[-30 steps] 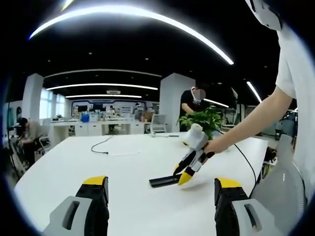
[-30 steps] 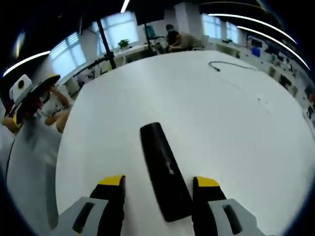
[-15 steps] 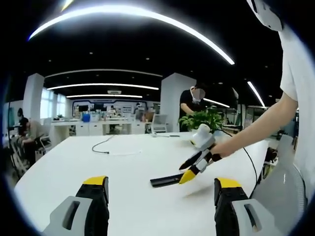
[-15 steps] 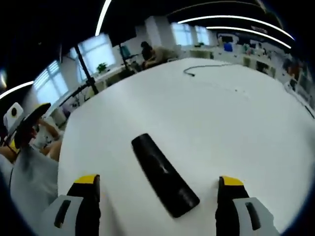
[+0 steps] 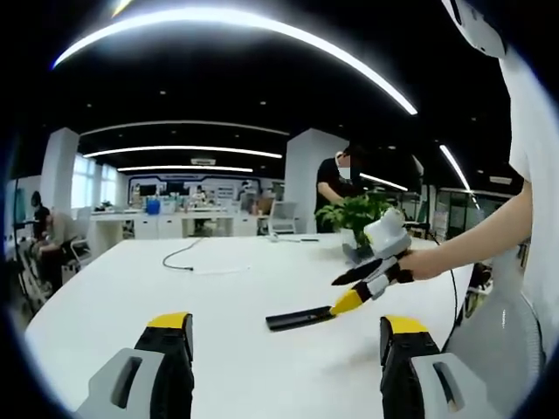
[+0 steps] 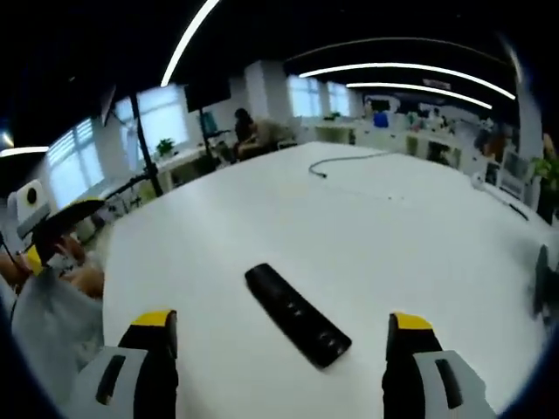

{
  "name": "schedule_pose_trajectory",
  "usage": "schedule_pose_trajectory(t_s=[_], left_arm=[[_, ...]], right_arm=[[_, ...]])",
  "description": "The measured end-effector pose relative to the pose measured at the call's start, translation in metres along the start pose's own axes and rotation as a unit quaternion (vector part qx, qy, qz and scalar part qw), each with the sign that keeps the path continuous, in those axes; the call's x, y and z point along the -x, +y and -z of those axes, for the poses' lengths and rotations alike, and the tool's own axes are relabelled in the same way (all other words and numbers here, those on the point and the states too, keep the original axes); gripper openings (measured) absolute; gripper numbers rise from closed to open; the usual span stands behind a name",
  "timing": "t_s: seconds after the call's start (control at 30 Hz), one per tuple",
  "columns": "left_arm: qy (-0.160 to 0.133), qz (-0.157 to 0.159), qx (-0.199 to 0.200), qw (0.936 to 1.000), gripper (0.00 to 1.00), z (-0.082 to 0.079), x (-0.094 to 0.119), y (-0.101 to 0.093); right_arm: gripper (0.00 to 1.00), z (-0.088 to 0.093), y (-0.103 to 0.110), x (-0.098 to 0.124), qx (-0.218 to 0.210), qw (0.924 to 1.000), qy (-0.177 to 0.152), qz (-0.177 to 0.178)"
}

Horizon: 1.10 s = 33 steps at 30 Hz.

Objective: Press the specified remote control buttons in sequence, fully releasing each button before pressing the next.

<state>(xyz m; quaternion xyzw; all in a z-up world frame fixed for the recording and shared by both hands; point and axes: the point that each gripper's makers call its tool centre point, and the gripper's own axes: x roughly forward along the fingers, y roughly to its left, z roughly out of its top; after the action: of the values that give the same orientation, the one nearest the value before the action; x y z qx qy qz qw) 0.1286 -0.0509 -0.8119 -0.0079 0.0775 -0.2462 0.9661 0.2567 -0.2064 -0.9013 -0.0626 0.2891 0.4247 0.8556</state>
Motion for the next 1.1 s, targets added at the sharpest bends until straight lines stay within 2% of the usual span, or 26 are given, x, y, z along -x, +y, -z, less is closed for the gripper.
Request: schedule_pose_trajectory(t_s=[0.17, 0.33, 0.57, 0.83, 0.97, 1.1], left_arm=[[-0.001, -0.002, 0.001, 1.0, 0.91, 0.0, 0.001, 0.001], [0.001, -0.001, -0.001, 1.0, 0.91, 0.0, 0.001, 0.0], [0.006, 0.002, -0.002, 1.0, 0.91, 0.002, 0.0, 0.0], [0.007, 0.002, -0.003, 1.0, 0.91, 0.002, 0.0, 0.0], [0.009, 0.003, -0.005, 0.9999, 0.91, 0.003, 0.0, -0.001], [0.009, 0.002, -0.004, 0.9999, 0.91, 0.003, 0.0, 0.0]], right_arm=[[0.99, -0.004, 0.014, 0.018, 0.011, 0.9997, -0.02, 0.012], [0.99, -0.013, 0.025, 0.036, 0.004, 0.9985, -0.049, 0.023], [0.99, -0.014, 0.042, 0.055, 0.015, 0.9978, -0.06, 0.024], [0.99, 0.001, 0.057, 0.08, 0.027, 0.9974, -0.06, 0.031], [0.99, 0.005, 0.061, 0.094, 0.018, 0.9964, -0.072, 0.04], [0.99, 0.018, 0.06, 0.105, 0.02, 0.996, -0.067, 0.055]])
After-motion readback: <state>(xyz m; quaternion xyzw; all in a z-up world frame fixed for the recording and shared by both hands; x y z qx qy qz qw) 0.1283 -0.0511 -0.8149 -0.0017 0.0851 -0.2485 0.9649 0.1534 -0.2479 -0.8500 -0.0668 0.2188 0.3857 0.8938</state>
